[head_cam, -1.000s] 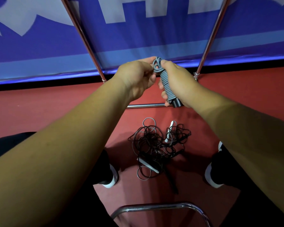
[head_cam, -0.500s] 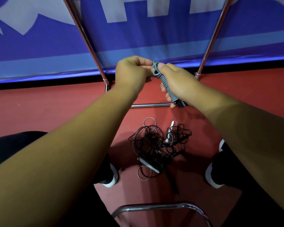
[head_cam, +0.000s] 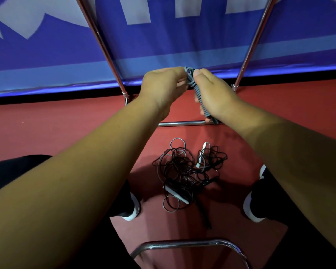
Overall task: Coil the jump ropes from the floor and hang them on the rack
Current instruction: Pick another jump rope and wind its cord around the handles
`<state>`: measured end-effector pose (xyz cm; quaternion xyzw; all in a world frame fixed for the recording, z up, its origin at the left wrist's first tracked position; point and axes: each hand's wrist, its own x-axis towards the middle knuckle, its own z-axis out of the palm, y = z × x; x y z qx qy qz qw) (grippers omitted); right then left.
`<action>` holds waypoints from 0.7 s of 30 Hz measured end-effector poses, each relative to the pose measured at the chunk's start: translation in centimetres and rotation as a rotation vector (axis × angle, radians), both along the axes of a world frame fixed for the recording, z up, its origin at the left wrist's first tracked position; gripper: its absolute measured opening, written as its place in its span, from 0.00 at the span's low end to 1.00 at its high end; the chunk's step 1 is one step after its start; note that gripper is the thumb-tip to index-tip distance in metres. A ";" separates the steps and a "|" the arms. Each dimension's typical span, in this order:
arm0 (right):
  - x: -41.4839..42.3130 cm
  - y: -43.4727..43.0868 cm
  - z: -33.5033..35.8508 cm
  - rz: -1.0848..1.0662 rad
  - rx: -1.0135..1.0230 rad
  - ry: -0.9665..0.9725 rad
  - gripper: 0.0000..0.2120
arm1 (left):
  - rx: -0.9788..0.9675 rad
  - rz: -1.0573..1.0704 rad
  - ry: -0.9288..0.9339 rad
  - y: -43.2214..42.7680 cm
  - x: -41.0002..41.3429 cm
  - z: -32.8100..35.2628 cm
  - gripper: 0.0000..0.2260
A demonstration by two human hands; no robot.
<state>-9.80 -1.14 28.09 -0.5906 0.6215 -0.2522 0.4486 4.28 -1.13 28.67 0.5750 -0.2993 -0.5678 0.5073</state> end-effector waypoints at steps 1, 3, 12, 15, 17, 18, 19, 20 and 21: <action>-0.1 -0.1 -0.1 0.001 -0.006 0.011 0.20 | 0.004 -0.002 -0.015 0.0 -0.1 -0.1 0.02; -0.2 -0.2 -0.2 0.018 -0.029 0.040 0.20 | -0.003 0.003 -0.029 -0.1 -0.2 -0.5 0.05; -0.3 -0.1 -1.5 0.121 -0.125 0.154 0.20 | 0.025 -0.002 -0.257 -0.1 0.0 -1.9 0.08; 0.0 -0.1 -1.3 0.131 -0.124 0.165 0.21 | 0.030 0.027 -0.186 -0.3 0.2 -1.8 0.09; 0.2 0.0 -0.9 0.125 -0.101 0.193 0.21 | 0.044 0.041 -0.110 -0.3 0.2 -1.6 0.06; 0.2 0.0 -0.7 0.121 -0.085 0.210 0.21 | 0.052 0.039 -0.084 -0.3 0.2 -1.4 0.05; 0.3 0.1 -0.5 0.120 -0.070 0.226 0.21 | 0.055 0.030 -0.070 -0.2 0.1 -1.4 0.04; 0.3 0.2 -0.3 0.121 -0.058 0.231 0.20 | 0.057 0.018 -0.057 -0.2 0.1 -1.4 0.04; 0.4 0.3 0.0 0.123 -0.048 0.227 0.20 | 0.062 0.009 -0.030 -0.2 0.1 -1.5 0.04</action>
